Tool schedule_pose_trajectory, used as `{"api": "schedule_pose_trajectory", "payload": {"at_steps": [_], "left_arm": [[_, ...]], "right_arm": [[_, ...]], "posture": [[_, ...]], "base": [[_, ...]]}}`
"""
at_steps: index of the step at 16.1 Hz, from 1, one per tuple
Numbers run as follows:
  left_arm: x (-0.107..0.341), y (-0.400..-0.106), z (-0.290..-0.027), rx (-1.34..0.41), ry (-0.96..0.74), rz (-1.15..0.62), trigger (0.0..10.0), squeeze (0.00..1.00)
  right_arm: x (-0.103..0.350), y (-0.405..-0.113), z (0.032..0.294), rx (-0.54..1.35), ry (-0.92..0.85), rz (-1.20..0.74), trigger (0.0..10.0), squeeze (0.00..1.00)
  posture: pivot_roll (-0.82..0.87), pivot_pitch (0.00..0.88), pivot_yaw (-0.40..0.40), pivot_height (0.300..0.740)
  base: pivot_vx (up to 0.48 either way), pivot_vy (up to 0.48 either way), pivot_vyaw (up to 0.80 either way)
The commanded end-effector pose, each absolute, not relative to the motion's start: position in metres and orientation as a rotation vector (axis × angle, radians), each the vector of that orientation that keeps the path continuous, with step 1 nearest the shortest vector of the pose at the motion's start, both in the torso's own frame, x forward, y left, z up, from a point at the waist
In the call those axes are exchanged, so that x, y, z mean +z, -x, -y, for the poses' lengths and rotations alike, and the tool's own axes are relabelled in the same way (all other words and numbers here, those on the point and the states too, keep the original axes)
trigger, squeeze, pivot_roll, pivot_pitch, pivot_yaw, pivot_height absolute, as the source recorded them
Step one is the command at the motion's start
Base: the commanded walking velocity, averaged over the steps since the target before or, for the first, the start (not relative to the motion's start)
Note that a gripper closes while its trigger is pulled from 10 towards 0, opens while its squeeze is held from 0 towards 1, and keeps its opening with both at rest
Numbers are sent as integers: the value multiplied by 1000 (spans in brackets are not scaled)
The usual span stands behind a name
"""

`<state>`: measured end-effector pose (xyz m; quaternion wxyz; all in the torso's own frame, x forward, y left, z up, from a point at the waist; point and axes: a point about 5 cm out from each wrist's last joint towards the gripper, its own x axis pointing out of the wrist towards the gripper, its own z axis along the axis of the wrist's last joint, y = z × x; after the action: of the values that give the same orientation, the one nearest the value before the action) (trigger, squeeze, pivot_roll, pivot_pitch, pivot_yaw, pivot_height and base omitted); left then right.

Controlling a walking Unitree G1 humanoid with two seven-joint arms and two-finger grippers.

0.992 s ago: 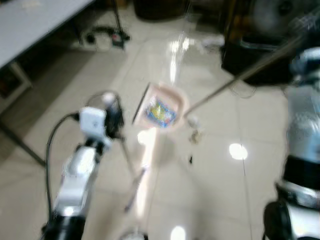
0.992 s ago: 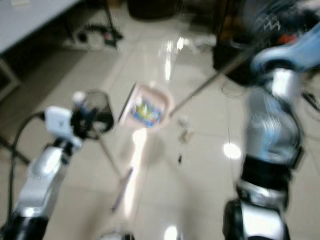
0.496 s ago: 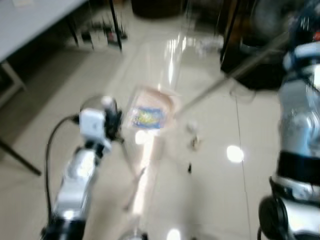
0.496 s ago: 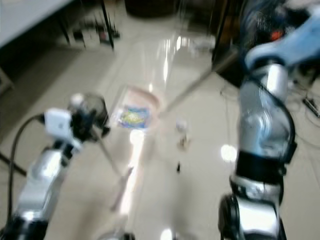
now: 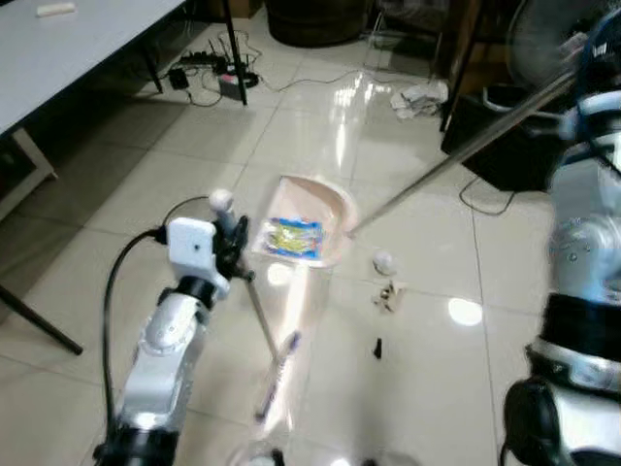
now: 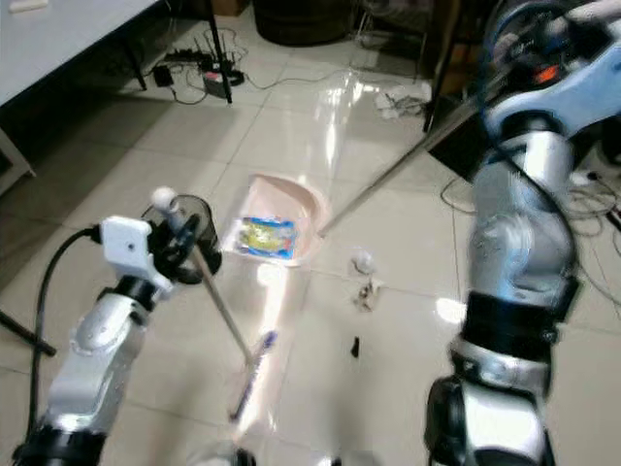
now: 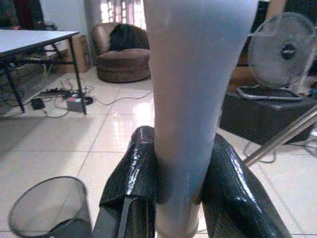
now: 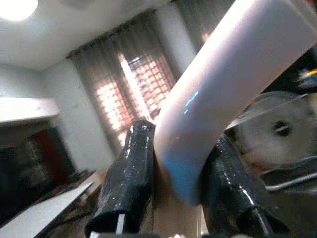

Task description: Sweep floor

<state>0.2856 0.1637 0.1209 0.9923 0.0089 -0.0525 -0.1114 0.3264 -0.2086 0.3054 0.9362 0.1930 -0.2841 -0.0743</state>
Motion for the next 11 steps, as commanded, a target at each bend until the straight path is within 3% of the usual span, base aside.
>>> {"api": "schedule_pose_trajectory", "payload": {"at_steps": [1, 3, 11], "left_arm": [[129, -285, -160, -231, -37, 141, 10000, 0], [129, -285, -161, -234, -36, 140, 10000, 0], [126, -283, -161, -234, -40, 131, 10000, 0]], "right_arm": [[319, -321, 212, -150, -423, 648, 10000, 0], [319, -322, 212, -146, -430, 651, 10000, 0], [313, -318, 216, -181, -474, 649, 10000, 0]], "posture": [[-21, 78, 42, 740], [-23, 70, 45, 740], [-26, 70, 54, 740]], "base": [[420, 0, 631], [420, 0, 800], [421, 0, 0]]}}
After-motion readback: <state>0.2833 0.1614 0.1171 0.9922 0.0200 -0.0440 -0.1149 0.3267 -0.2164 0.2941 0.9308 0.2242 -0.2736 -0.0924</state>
